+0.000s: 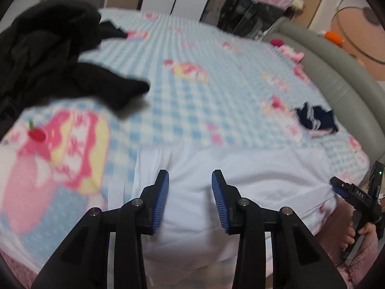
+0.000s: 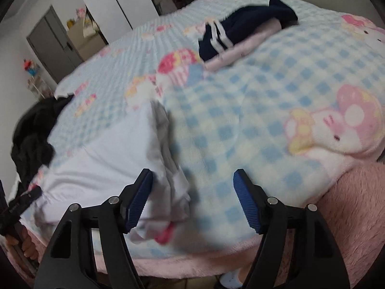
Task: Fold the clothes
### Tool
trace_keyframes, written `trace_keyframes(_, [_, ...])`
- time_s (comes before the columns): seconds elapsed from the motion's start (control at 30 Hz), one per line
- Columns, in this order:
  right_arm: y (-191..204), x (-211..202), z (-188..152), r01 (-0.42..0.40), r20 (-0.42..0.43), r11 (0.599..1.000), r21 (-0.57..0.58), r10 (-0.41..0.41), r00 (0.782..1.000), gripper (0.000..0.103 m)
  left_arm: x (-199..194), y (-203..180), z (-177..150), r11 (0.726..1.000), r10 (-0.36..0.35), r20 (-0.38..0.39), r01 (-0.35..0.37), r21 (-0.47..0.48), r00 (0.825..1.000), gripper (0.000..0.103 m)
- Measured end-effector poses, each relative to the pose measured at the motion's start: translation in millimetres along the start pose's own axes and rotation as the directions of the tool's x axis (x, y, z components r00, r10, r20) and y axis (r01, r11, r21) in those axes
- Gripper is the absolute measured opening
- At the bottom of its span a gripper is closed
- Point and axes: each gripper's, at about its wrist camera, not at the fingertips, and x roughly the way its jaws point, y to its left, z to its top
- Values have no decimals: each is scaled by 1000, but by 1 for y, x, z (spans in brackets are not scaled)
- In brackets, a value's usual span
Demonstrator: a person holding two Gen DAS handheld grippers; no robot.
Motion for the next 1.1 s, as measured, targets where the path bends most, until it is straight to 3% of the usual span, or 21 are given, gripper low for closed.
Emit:
trace_keyframes(0.1, [28,6,25,-17,5,995,-99,18,1000,71,2,-8,17,999,-34,6,34,24,999,42])
trace_keyframes(0.2, [55,13,49,-32,8,980,-197,35,999,72,27,-13,20,998,-37,-57,39,40,998,42])
trace_keyframes(0.27, [64,39,55,-26,-9,969,-244,24,1000,70,46,-15,18,998,-25,-112,31,52,993,42])
trace_keyframes(0.3, [64,58,53,-7,-49,968,-251,-6,999,66,57,-12,15,997,23,-151,-11,82,988,41])
trace_keyframes(0.33, [63,77,50,13,-86,966,-258,-36,996,62,63,-8,13,992,65,-168,-45,115,984,31])
trace_keyframes(0.4, [47,96,44,20,-107,972,-232,-46,993,61,58,7,17,996,55,-166,-43,78,985,22])
trace_keyframes(0.43, [38,93,40,1,-88,980,-201,-19,996,62,54,14,21,998,52,-161,-44,54,986,21])
trace_keyframes(0.5, [25,84,34,-10,-53,989,-147,2,999,64,44,14,28,988,142,-124,-133,78,982,23])
trace_keyframes(0.53, [22,79,33,-1,-35,992,-125,-3,999,64,38,12,32,977,200,-100,-190,97,975,33])
trace_keyframes(0.57, [20,73,33,9,-15,994,-104,-11,1000,64,32,8,34,971,221,-78,-212,109,972,33])
trace_keyframes(0.67, [36,41,36,92,91,990,-111,-82,992,64,16,-17,36,987,101,-41,-95,132,994,35])
trace_keyframes(0.73, [64,15,35,101,163,977,-188,-70,984,66,16,-47,29,978,44,-52,-33,205,998,41])
trace_keyframes(0.87, [123,20,23,-30,70,920,-391,62,996,71,47,-81,8,964,24,-153,17,267,988,41])
trace_keyframes(0.93, [141,45,7,-34,-10,891,-453,32,999,71,64,-82,-4,963,41,-198,14,269,979,43])
trace_keyframes(1.03, [147,73,-19,-9,-99,866,-499,-46,994,69,62,-71,-13,954,41,-199,22,300,979,43])
trace_keyframes(1.1, [145,70,-32,24,-62,845,-535,-68,996,70,53,-56,-7,959,68,-199,-9,283,978,42])
